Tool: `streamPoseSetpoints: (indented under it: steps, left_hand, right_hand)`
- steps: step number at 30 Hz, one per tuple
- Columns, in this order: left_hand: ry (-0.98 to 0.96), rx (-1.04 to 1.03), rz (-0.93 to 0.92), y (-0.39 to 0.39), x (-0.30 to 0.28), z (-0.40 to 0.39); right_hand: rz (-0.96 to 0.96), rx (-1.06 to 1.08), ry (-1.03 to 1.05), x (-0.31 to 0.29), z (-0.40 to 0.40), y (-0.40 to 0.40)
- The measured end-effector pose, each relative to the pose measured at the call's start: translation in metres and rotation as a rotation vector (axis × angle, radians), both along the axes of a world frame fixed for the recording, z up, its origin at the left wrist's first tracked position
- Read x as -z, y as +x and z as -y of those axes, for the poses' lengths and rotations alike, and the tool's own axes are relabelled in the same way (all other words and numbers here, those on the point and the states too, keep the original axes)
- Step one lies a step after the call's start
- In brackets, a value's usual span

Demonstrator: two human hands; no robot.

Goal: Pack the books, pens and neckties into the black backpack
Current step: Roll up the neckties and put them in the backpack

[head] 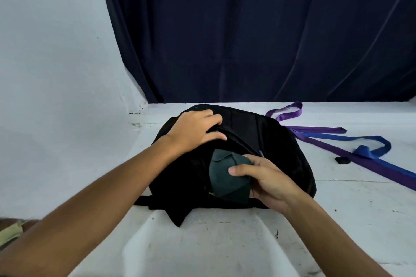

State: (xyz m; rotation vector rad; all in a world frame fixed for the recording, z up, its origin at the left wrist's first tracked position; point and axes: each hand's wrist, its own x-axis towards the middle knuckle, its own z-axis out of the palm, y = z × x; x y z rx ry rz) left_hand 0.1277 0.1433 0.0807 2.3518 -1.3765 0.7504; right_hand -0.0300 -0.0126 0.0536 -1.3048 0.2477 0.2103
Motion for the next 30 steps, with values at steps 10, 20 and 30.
streamPoseSetpoints:
  steps: [10,20,30]
  left_hand:
    - [-0.103,-0.029,-0.339,0.037,-0.055,0.006]
    - [-0.227,-0.084,-0.375,0.049,-0.067,-0.007]
    - [-0.295,-0.026,-0.354,0.035,-0.07,-0.016]
  right_hand:
    - [0.198,0.17,-0.183,-0.042,-0.035,0.026]
    - [0.181,0.194,-0.646,-0.047,-0.027,0.104]
    - [0.163,0.118,-0.709,-0.041,-0.041,0.118]
